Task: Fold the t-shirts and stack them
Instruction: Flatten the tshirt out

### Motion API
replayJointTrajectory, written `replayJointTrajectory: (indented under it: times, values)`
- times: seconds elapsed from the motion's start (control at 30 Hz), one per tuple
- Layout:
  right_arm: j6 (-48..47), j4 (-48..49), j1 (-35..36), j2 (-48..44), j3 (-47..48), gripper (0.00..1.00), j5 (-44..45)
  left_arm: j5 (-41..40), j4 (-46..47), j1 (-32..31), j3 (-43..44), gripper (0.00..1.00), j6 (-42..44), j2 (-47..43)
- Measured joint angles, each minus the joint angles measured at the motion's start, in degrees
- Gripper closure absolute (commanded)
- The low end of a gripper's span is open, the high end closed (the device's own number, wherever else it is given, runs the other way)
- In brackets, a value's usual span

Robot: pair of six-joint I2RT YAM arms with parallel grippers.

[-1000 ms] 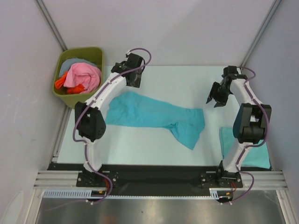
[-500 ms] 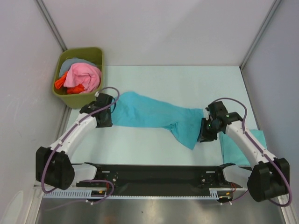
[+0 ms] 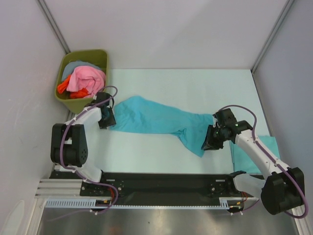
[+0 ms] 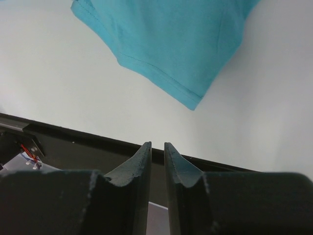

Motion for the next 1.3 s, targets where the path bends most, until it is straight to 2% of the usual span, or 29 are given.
replayJointTrajectory:
  times: [0.37, 0.67, 0.77, 0.83, 0.9, 1.03, 1.1, 1.17, 1.3]
  values:
    - [0.3, 0.0, 0.0, -0.7, 0.0, 0.77, 0.7, 0.0, 1.7, 0.2, -0.4, 0.62, -0.8, 0.2]
    - [1.7, 0.0, 0.0, -0.8, 0.0, 0.77, 0.8, -1.7, 7.9, 0.2, -3.4, 0.60, -0.8, 0.7]
    - [1.8, 0.0, 0.0, -1.2, 0.0, 0.77, 1.0, -2.3, 9.4, 0.2, -3.6, 0.63, -0.8, 1.2]
    - [2.2, -0.1, 0.0, -1.7, -0.2, 0.76, 1.2, -2.7, 9.9, 0.2, -3.8, 0.61, -0.8, 1.3]
    - [2.6, -0.2, 0.0, -2.5, -0.4, 0.76, 1.6, -3.3, 10.7, 0.0, -4.4, 0.54, -0.7, 1.1]
    - [3.5, 0.0, 0.0, -3.5, -1.3, 0.76, 1.5, -6.0, 10.2, -1.5, -6.2, 0.53, 0.4, -1.7]
    - [4.0, 0.1, 0.0, -3.6, -1.9, 0.77, 1.3, -7.8, 9.4, -2.5, -6.2, 0.47, 1.0, -4.0]
    - [4.3, 0.0, 0.0, -3.6, -2.4, 0.77, 1.3, -9.4, 8.9, -3.3, -6.0, 0.48, 1.5, -7.0]
    - [4.3, 0.4, 0.0, -3.5, -2.4, 0.77, 1.0, -11.3, 8.6, -4.0, -5.3, 0.57, 1.7, -13.7]
